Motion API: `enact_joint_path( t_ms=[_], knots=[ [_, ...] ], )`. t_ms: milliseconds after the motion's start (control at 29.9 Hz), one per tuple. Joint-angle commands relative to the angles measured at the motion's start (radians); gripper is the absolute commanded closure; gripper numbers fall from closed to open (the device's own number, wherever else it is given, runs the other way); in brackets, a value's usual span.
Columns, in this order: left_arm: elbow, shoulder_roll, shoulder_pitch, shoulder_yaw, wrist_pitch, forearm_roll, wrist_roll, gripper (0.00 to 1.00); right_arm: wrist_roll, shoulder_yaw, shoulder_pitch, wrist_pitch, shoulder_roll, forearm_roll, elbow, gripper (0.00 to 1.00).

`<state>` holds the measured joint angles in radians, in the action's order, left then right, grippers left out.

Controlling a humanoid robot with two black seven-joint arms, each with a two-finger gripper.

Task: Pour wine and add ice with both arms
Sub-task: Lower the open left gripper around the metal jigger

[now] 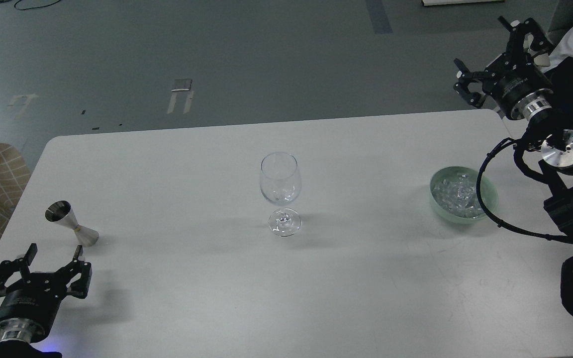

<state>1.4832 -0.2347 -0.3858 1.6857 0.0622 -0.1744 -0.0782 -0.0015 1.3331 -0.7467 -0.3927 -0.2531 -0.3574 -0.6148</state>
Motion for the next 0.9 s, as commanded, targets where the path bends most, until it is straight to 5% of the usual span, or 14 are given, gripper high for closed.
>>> enact_joint_path(
  t_ms=[0,869],
  knots=[
    [-0.003,0.002,0.013,0.005,-0.022,-0.003,-0.025,0.23,0.0,0.0,0.003,0.0,0.0,0.0,0.001,0.0],
    [-0.164,0.002,0.18,0.002,-0.024,-0.019,-0.031,0.27,0.0,0.017,0.04,0.0,-0.023,0.0,0.0,0.0]
  ],
)
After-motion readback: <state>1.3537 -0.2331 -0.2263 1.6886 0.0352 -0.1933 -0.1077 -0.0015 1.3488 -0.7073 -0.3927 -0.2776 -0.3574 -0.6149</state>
